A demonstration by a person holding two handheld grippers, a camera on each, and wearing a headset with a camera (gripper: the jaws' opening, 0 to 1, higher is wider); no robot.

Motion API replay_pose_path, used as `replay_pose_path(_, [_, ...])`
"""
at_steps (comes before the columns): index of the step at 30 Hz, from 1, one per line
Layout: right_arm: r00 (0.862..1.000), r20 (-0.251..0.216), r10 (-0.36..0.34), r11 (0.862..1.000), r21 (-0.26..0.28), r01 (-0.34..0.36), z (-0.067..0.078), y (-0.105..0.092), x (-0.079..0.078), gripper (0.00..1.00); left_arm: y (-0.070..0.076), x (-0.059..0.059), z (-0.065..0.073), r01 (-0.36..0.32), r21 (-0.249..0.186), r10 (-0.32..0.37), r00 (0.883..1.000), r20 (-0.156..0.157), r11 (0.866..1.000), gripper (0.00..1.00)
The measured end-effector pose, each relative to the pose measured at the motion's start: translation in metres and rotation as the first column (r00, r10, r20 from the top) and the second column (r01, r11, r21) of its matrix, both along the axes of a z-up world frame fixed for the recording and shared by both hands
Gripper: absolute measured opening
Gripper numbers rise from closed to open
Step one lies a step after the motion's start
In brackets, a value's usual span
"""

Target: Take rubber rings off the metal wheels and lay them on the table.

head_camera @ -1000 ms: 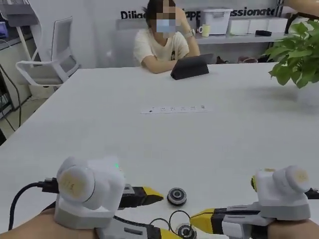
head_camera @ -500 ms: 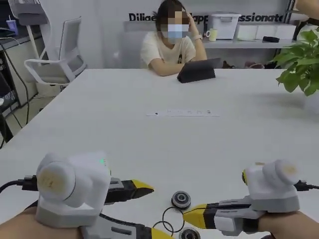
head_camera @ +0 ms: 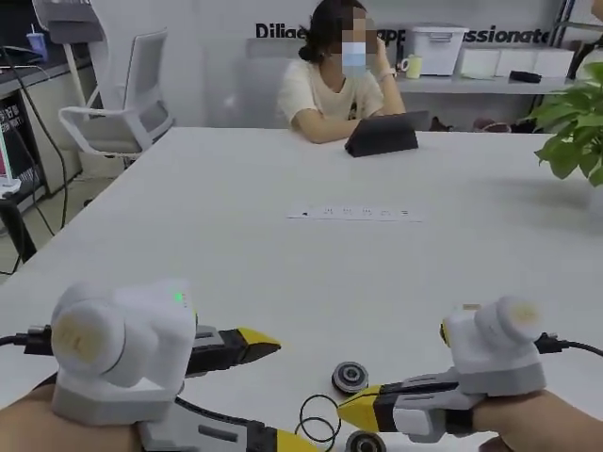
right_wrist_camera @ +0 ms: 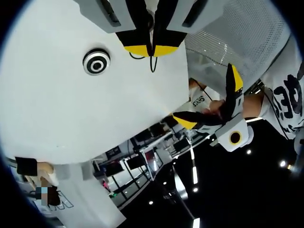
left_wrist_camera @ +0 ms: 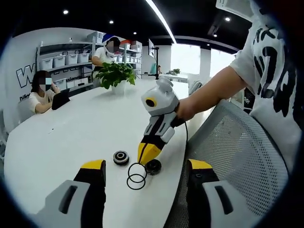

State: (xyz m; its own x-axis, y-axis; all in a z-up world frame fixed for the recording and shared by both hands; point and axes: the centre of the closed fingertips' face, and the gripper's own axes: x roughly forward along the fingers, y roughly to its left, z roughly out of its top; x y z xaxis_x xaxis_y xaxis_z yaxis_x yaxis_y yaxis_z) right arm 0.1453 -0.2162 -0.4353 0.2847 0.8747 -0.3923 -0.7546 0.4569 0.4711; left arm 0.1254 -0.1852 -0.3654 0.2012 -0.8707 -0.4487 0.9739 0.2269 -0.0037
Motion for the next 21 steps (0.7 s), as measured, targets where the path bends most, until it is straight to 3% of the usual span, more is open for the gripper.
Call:
replay_pose_path(7, [1.000, -0.011, 0.015, 1.000, -0.021, -0.016, -0.006, 0.005, 0.000, 0.00, 0.005, -0.003, -0.004, 0.005, 0.020, -0.005, 1.000, 0.009, 1.000, 0.69])
replay_pose_path(21, [0.999, -0.031, 0.035, 0.996, -0.080, -0.037, -0.020, 0.007, 0.000, 0.00, 0.009, -0.001, -0.008, -0.017, 0.033, 0.017, 1.000, -0.008, 0.999, 0.66])
